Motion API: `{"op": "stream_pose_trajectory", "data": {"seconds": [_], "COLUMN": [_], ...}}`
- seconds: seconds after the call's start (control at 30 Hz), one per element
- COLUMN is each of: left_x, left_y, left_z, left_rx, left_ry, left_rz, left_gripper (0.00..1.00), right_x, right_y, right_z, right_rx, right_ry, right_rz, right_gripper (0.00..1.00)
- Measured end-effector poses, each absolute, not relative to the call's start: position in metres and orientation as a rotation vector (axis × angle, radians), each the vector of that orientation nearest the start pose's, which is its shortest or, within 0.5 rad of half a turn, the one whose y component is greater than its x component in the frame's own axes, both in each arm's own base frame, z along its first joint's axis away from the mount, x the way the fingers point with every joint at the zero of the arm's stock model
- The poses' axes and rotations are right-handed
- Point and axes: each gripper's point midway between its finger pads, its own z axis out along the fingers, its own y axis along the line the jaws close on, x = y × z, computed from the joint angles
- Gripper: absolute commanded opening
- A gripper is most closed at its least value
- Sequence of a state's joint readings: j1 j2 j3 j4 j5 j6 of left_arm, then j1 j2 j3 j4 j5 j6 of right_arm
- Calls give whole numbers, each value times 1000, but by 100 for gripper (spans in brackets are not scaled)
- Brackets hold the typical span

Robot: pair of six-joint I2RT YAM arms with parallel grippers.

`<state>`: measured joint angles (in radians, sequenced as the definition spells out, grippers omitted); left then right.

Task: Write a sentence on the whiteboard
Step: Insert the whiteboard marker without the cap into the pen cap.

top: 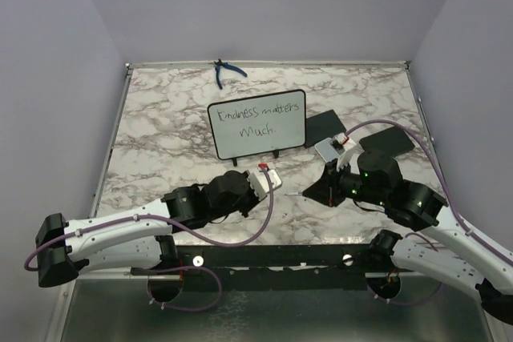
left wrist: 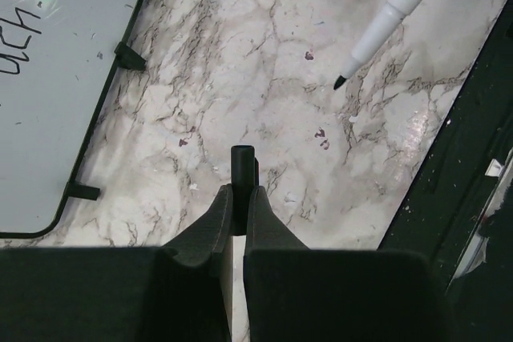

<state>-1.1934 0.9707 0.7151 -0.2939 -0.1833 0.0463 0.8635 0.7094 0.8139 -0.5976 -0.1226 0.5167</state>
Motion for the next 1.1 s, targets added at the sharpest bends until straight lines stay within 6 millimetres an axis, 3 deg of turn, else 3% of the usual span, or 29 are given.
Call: {"op": "stream_pose_trajectory", "data": {"seconds": [0.2,0.53,1.1], "left_x": [134,113,91], "left_y": [-275,-271,-274], "left_z": [175,191,200], "left_rx": [1187,1221,1285], "left_ry": [1739,1635,1553], "left_rz": [-539,-627,-725], "left_gripper": [0,0,0], "right_x": [114,101,101], "right_y": [233,239,247], "right_z": [230,237,236], "right_rx": [-574,-650,-689], "right_ry": [2141,2114,2114], "right_rz": [1079,1166,1213], "right_gripper": [1,1,1]}}
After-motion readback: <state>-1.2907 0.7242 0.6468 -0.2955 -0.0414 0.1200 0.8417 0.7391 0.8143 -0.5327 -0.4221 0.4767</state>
